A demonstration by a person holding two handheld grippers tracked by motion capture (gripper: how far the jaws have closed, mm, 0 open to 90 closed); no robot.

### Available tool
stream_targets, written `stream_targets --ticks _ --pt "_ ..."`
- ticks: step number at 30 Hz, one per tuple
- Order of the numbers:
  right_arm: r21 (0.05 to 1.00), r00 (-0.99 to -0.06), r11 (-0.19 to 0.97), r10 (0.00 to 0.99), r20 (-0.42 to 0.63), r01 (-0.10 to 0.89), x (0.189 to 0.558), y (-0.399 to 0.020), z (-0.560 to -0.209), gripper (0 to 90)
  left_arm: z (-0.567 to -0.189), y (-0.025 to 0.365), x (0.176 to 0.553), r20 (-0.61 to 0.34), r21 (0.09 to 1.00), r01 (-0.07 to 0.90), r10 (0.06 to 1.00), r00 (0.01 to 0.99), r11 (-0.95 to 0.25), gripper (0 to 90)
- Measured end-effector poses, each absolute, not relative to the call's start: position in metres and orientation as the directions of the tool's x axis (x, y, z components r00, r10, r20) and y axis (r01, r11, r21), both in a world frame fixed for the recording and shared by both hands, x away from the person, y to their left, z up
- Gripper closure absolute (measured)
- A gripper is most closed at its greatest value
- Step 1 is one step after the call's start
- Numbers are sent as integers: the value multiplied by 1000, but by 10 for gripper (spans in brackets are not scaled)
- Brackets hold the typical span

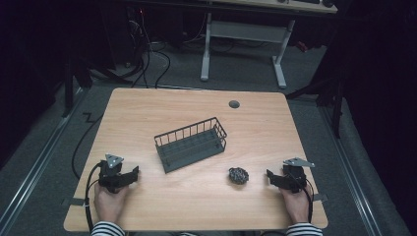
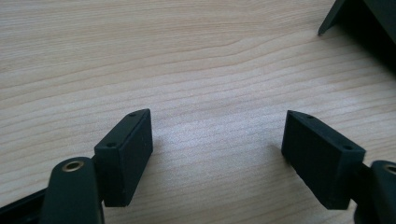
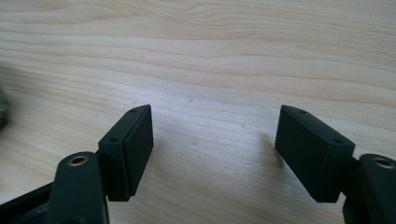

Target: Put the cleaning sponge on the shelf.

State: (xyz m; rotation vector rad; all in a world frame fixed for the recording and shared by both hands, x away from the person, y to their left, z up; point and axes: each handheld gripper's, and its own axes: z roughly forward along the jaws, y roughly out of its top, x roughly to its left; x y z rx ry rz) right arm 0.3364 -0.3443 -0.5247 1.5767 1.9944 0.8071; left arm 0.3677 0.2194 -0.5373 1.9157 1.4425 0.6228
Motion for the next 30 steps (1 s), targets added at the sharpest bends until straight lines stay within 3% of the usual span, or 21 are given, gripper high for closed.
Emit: stream_targets --ticks 11,19,30 --pt "734 -322 194 946 35 651 311 -329 -503 278 -537 220 368 -16 737 651 958 285 -181 248" --pt "758 -444 263 895 39 597 296 -300 -488 272 -537 220 368 -17 736 652 958 286 -181 248" --pt "745 -538 347 843 19 570 309 -264 -482 263 -537 220 368 -20 738 651 959 284 -178 249"
